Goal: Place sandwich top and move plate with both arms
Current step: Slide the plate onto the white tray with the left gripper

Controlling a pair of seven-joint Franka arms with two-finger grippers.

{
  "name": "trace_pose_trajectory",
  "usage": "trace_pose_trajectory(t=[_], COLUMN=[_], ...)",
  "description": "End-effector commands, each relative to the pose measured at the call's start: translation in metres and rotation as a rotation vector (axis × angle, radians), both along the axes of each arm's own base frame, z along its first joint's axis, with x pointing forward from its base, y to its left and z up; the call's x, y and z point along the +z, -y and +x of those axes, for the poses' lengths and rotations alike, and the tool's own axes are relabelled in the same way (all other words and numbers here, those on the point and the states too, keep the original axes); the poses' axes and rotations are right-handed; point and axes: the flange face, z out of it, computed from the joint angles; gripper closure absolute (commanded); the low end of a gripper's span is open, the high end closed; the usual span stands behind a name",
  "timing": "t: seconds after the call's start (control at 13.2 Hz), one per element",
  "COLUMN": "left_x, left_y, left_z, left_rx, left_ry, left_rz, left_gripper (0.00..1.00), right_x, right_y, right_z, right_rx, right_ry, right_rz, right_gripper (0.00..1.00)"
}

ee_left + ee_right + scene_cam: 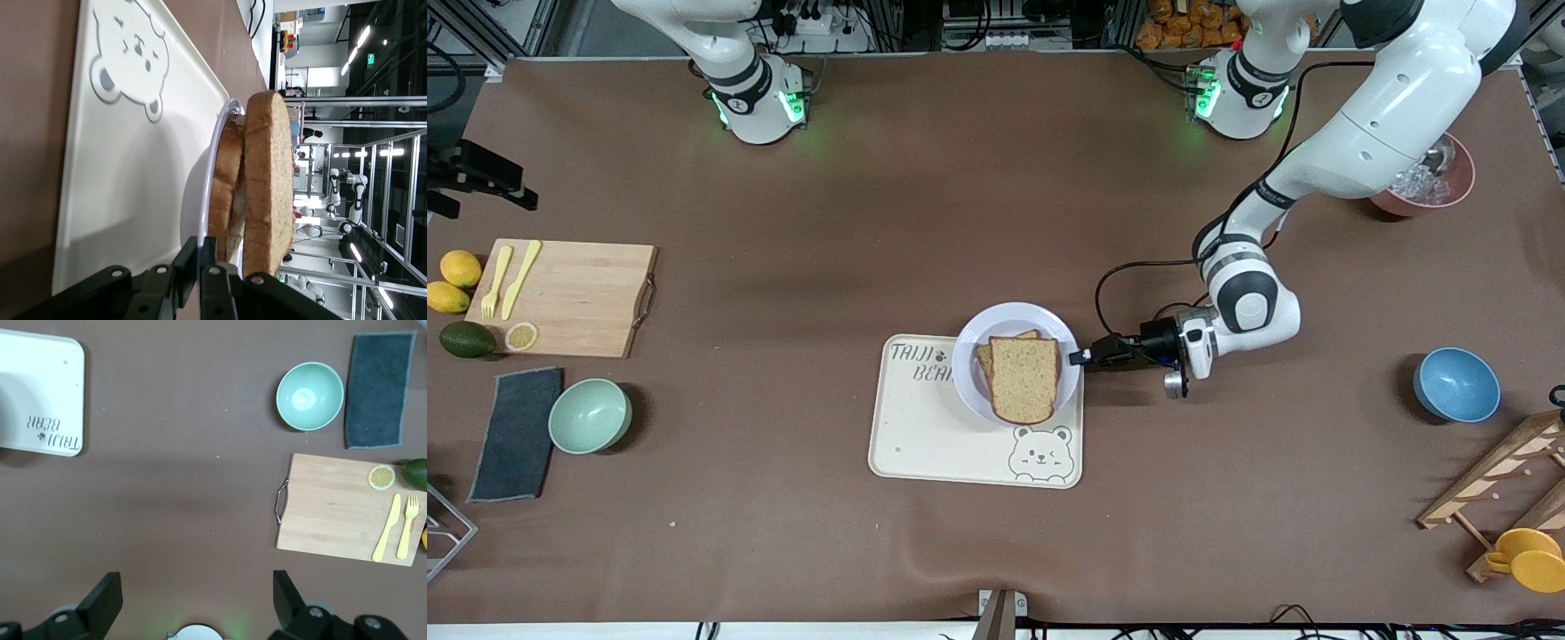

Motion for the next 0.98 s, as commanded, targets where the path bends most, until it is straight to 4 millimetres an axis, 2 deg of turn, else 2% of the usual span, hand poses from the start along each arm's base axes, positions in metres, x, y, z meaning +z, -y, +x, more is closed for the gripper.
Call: trace_pose_trajectory(t=[0.0, 0.3, 0.53, 0.76, 0.91], left_x=[-0.011, -0.02, -0.034, -0.044, -0.047], left_y=[0.001, 0.001, 0.002, 0.006, 0.001], left_z=[0.024, 0.036, 0.041, 0.038, 0.038], left_rx=[-0.009, 0.005, 0.001, -0.007, -0.003], left_ry=[0.01, 0.01, 0.011, 0.002, 0.001], left_rz=[0.001, 0.0, 0.01, 0.023, 0.031], left_gripper=[1.0, 1.0, 1.0, 1.0, 1.0], right_x=[-0.006, -0.009, -0.008, -0.01, -0.01], right_y=[0.001, -0.004, -0.004, -0.007, -0.007], right_z=[-0.002, 0.001, 0.001, 0.001, 0.001], right_rx=[0.014, 0.021, 0.021, 0.028, 0.026], right_ry=[-0.035, -0.039, -0.036, -0.043, -0.043], right_rz=[-0.012, -0.012, -0.013, -0.012, -0.012], right_gripper=[0.0, 0.0, 0.0, 0.0, 0.0])
